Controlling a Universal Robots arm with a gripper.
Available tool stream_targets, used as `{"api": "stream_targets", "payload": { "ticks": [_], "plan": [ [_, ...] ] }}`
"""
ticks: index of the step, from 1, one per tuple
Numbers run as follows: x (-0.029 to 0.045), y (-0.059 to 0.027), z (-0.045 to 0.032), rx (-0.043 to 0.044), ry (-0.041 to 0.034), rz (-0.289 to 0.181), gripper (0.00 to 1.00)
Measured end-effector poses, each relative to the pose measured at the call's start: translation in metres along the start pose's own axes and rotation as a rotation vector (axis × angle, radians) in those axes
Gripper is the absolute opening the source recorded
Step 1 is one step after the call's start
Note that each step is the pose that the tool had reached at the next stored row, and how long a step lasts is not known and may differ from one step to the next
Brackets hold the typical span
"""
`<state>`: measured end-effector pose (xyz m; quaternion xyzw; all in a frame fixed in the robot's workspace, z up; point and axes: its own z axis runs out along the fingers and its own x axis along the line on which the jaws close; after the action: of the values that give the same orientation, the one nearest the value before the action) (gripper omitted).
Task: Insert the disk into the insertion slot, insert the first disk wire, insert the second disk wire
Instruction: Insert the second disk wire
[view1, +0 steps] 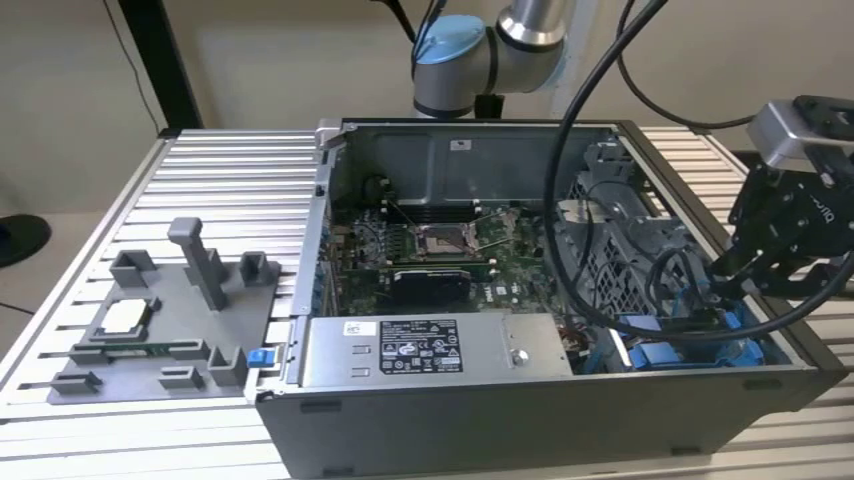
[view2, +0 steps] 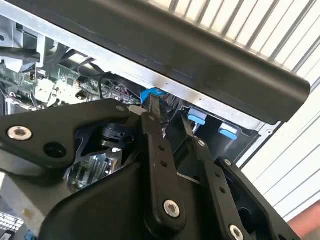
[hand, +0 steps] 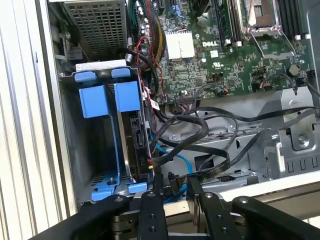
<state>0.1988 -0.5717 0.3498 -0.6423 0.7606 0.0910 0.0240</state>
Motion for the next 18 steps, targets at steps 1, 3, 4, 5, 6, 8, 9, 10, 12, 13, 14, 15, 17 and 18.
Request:
{"api": "stream_targets", "payload": {
  "ticks": [1,3,4,5,6,8,9,10,12,13,14,15,17,18],
  "plan": [
    [-0.0001,-0.0007,0.0000,-0.0010,0.0008,-0.006,1.00],
    [-0.0003,-0.0022,0.0002,-0.0033,0.0023,-0.021,1.00],
    [-0.0004,-0.0028,0.0002,-0.0044,0.0032,-0.028,1.00],
    [-0.0003,-0.0032,0.0003,-0.0053,0.0039,-0.034,1.00],
    [0.0002,-0.0034,0.0003,-0.0059,0.0044,-0.038,1.00],
    [0.0018,-0.0038,0.0002,-0.0066,0.0038,-0.041,1.00],
    [0.0026,-0.0039,0.0001,-0.0069,0.0029,-0.043,1.00],
    [0.0032,-0.0041,0.0001,-0.0072,0.0018,-0.043,1.00],
    [0.0040,-0.0042,-0.0001,-0.0081,-0.0039,-0.044,1.00],
    [0.0045,-0.0043,-0.0002,-0.0088,-0.0082,-0.044,1.00],
    [0.0052,-0.0044,-0.0003,-0.0095,-0.0123,-0.045,1.00],
    [0.0062,-0.0046,-0.0004,-0.0101,-0.0163,-0.045,1.00],
    [0.0081,-0.0049,-0.0005,-0.0113,-0.0241,-0.046,1.00],
    [0.0088,-0.0051,-0.0004,-0.0116,-0.0257,-0.046,1.00]
  ]
}}
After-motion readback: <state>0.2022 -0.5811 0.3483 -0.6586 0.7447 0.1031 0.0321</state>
